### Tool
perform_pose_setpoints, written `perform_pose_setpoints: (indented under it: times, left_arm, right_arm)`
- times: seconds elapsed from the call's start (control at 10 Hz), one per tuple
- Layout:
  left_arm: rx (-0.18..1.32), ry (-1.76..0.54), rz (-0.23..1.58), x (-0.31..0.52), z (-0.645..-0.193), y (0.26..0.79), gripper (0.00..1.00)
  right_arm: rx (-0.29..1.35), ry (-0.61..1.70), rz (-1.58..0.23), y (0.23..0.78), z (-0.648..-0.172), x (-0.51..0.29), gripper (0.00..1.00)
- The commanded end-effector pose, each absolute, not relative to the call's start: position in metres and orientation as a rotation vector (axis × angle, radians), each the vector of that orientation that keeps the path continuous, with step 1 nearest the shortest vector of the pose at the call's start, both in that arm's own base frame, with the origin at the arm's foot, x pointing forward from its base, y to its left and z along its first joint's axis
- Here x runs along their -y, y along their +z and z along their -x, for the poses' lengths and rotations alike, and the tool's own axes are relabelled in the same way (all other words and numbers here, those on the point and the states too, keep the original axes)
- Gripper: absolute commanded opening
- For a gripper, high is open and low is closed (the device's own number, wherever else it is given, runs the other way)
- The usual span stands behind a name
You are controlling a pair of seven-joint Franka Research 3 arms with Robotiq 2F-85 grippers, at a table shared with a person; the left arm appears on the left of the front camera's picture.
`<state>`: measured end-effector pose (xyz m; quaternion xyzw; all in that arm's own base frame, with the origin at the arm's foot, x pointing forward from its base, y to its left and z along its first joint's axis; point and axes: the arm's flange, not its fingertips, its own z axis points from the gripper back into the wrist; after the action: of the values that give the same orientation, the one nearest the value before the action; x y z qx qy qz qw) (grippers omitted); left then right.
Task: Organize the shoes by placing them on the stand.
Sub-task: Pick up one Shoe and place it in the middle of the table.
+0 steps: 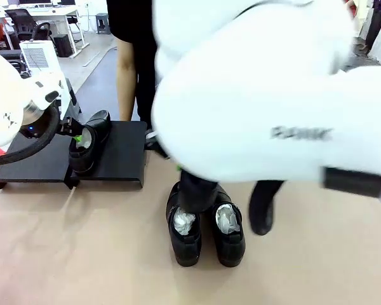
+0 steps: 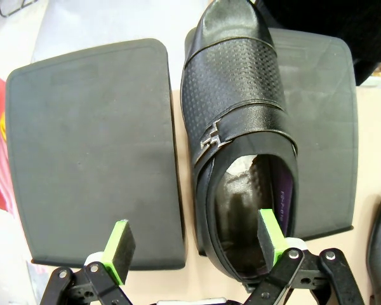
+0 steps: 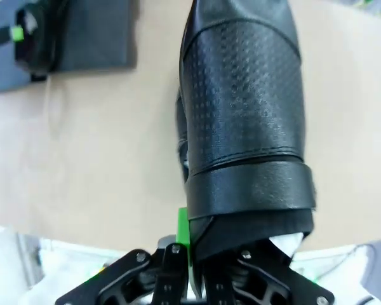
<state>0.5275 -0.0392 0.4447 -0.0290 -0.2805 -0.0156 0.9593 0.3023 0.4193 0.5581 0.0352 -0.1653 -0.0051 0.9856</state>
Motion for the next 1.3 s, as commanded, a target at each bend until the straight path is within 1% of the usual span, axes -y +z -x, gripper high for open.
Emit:
perform_pose_setpoints:
  times: [0.0,0.2,0.3,0.5,0.7,1.2]
  left_arm:
    - [0.575,-0.030,0.057,0.036,-0.527,0.445,1.00]
    - [0.575,-0.030,0.057,0.036,-0.527,0.445,1.00]
    - [0.575,-0.030,0.057,0.036,-0.527,0.445,1.00]
    - [0.575,-0.030,0.057,0.036,-0.527,0.445,1.00]
    - [0.575,-0.030,0.057,0.036,-0.527,0.445,1.00]
    - [0.575,-0.030,0.057,0.036,-0.527,0.445,1.00]
  right_arm:
    - [0.335,0.022,-0.064,0.543,-0.317,-0.466,0.00]
    - [0.295,0.069,-0.071,0.522,-0.310,-0.502,0.00]
    - [0.271,0.082,-0.076,0.513,-0.307,-0.515,0.00]
    - [0.223,0.181,-0.077,0.485,-0.295,-0.541,0.00]
    - [0.187,0.217,-0.057,0.458,-0.291,-0.556,0.00]
    - [0.175,0.189,-0.007,0.403,-0.296,-0.571,0.00]
